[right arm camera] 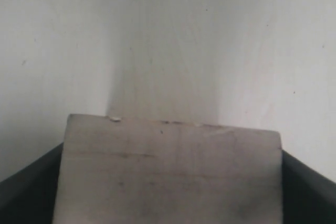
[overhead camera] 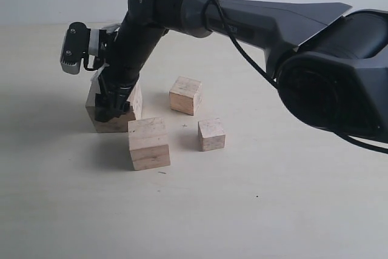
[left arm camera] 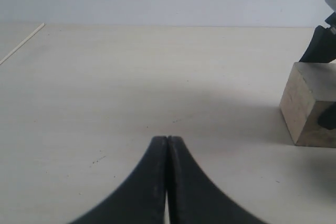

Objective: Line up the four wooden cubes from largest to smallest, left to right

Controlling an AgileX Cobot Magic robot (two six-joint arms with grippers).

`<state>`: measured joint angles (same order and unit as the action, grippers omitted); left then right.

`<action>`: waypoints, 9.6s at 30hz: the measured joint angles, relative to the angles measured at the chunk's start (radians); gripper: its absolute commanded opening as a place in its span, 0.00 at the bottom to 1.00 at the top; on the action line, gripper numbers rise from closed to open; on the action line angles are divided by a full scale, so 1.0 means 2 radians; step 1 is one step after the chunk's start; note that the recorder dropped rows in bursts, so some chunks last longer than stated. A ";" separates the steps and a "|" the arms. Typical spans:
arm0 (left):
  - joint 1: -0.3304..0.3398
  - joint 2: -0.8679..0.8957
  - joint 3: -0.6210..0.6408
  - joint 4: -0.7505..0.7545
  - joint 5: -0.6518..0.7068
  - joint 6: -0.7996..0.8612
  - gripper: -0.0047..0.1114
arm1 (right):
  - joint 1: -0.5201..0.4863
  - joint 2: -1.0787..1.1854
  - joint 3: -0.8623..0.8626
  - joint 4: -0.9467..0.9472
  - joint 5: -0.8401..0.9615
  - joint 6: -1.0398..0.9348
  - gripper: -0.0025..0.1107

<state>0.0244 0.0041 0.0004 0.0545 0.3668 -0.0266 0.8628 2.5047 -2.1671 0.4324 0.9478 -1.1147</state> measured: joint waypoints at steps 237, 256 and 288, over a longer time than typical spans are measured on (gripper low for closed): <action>0.000 0.000 0.000 0.000 0.000 0.000 0.04 | 0.081 -0.446 0.615 -0.034 -0.247 0.630 0.02; 0.000 0.000 0.000 0.000 0.000 0.000 0.04 | 0.123 -0.326 0.372 -0.297 -0.062 0.843 0.19; -0.003 0.000 0.000 0.000 0.000 0.000 0.04 | 0.123 -0.229 0.368 -0.369 -0.104 0.953 0.78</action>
<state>0.0181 0.0041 0.0004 0.0545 0.3668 -0.0266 1.1089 2.0474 -1.4304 -0.3053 0.7389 0.7910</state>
